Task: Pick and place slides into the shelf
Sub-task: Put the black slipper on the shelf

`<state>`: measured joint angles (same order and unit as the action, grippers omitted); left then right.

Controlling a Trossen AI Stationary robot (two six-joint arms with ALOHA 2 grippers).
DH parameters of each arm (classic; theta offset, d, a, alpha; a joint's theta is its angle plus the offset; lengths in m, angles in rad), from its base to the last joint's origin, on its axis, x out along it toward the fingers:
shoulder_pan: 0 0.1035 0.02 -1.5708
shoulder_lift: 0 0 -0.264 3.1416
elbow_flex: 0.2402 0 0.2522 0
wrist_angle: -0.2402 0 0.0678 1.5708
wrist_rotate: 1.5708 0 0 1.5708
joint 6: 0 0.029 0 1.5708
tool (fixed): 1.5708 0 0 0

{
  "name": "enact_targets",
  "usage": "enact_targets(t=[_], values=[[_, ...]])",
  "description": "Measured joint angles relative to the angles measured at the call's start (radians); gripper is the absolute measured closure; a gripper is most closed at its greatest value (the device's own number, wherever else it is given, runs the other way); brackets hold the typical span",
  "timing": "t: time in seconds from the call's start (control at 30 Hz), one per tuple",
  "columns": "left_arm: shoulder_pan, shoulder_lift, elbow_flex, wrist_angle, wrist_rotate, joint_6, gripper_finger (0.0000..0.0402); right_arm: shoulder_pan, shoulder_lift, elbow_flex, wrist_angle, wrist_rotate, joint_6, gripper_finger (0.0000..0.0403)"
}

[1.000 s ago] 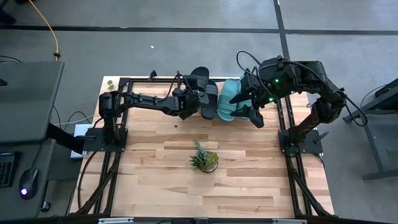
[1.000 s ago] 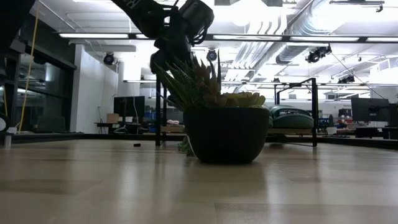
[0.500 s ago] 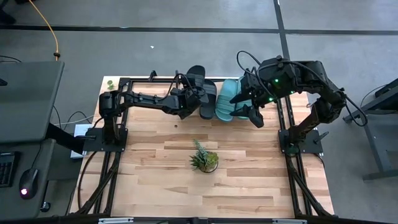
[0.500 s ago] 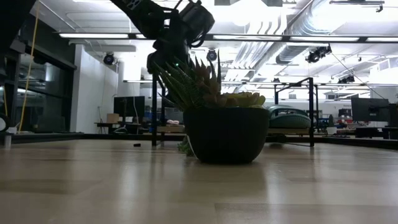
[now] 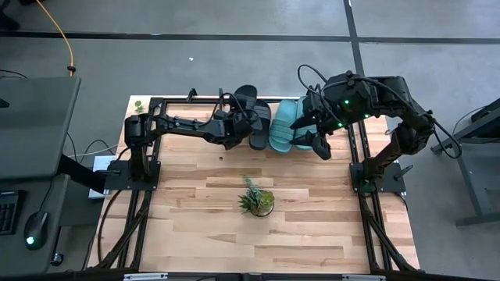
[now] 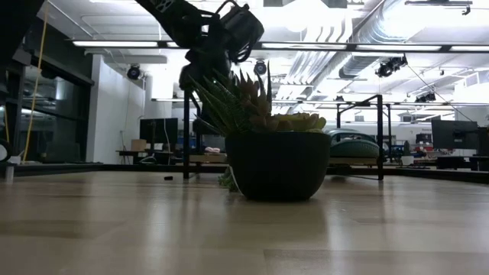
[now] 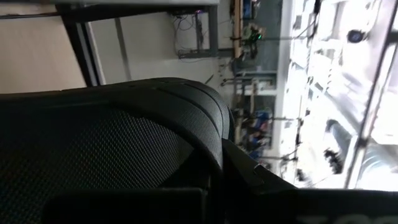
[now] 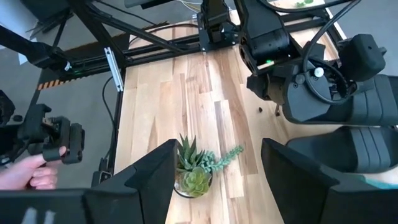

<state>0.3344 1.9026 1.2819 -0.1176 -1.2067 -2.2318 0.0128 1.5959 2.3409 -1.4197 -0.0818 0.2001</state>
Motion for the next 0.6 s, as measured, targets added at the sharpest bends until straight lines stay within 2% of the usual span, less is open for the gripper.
enact_targets(t=[0.2,0.6], values=[[-0.001,0.000,0.000,-0.005,0.053,0.070,0.0396,0.000,0.000,0.000,-0.006,0.000,0.002,0.0178],[-0.001,0.000,0.000,0.007,0.054,0.082,0.0396,0.000,0.000,0.000,-0.006,0.003,0.002,0.0178]])
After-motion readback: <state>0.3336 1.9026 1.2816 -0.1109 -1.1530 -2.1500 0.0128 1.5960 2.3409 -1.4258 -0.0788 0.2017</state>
